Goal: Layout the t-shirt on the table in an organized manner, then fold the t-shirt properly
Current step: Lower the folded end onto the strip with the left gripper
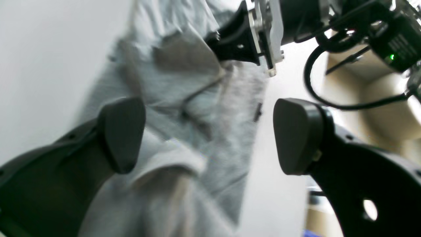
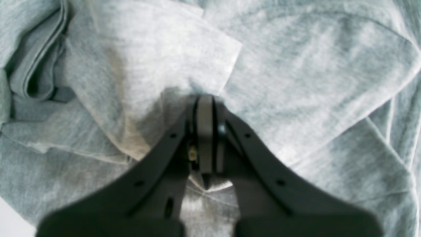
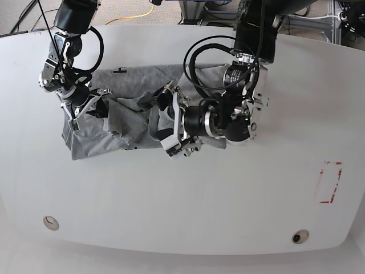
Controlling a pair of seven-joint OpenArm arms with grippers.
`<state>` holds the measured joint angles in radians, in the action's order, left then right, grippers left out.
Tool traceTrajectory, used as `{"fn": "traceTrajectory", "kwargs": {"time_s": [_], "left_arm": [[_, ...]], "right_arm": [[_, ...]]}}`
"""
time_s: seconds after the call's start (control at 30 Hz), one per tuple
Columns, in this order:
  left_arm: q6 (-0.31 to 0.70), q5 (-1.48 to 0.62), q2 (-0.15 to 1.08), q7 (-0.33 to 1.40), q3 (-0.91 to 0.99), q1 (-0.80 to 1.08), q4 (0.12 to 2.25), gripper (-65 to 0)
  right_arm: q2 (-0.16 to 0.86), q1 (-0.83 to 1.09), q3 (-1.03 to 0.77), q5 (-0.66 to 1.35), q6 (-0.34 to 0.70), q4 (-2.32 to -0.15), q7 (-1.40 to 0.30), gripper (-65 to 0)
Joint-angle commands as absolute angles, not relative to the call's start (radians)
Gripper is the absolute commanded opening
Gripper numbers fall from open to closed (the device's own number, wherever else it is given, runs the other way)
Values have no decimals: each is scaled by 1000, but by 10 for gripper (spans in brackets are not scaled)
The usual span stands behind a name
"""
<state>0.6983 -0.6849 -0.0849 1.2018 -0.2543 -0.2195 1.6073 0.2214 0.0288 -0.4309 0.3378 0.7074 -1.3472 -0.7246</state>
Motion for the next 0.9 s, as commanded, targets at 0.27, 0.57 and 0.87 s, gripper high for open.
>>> {"fn": "traceTrajectory", "kwargs": {"time_s": [0.27, 0.57, 0.87], "left_arm": [[698, -662, 90, 1196, -170, -231, 1649, -131], [698, -662, 105, 1198, -174, -177, 1649, -131], [698, -662, 107, 1198, -231, -125, 1652, -132]], "right_arm": [[226, 30, -429, 286, 698, -1346, -777, -637], [226, 30, -429, 288, 698, -1346, -777, -637], [226, 30, -429, 288, 698, -1346, -777, -637]]}}
